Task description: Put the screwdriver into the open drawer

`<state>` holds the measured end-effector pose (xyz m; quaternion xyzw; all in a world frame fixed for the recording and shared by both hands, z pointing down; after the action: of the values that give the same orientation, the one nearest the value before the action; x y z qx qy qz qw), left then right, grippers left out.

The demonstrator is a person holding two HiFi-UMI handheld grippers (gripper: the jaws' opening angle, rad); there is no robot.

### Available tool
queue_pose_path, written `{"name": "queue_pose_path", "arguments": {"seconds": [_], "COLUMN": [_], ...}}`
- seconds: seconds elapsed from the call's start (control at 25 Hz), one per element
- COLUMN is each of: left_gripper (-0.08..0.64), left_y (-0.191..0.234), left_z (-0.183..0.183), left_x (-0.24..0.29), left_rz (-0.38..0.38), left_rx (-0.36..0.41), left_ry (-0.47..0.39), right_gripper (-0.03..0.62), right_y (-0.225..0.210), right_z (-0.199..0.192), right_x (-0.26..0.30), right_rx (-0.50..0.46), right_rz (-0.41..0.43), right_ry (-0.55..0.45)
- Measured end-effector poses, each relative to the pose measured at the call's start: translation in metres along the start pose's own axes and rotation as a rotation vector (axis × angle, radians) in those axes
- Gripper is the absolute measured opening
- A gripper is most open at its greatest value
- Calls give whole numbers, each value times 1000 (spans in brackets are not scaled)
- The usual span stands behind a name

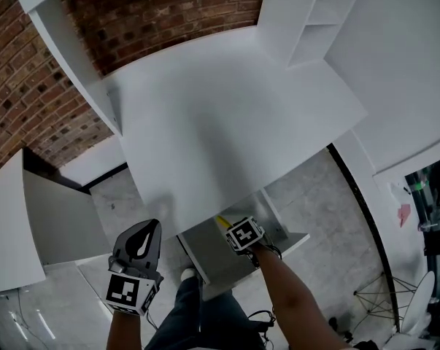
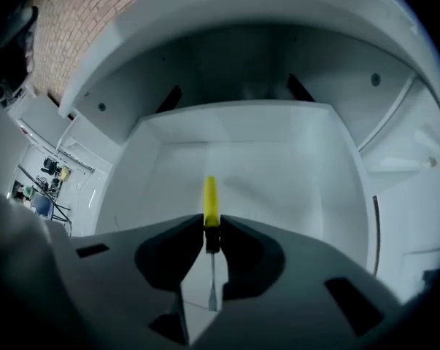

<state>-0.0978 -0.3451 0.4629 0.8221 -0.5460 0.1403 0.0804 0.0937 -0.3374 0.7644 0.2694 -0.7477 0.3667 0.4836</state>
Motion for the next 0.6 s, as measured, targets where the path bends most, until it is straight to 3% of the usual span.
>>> {"name": "queue_pose_path", "arguments": {"seconds": [0.24,0.4,0.6], "left_gripper": [14,14,14], "left_y": [-7,-9,-9], "left_z": [-14,-20,-15], "left_x": [0,-2,-8], "left_rz": [2,12,7], "left_rx": [4,7,-2], "left_ry": [36,52,42], "right_gripper": [80,87,130], "right_y": [-7,-11,-12], "right_z": [-8,-16,-10], "right_x": [35,46,32], "right_rx": [-33,22,17], "right_rz": [-27,-42,-88], "right_ry": [79,76,55]}}
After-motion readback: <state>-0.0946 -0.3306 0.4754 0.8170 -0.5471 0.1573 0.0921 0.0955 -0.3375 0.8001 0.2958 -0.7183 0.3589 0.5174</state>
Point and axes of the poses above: the fingertips, and each gripper's own axes: x forward along the fingers, y to its left, z out of its top, the point moved 1 cm from there along -x, backward along the fingers, and after that the axes turned 6 degrees about z, right-handed, at the moved point
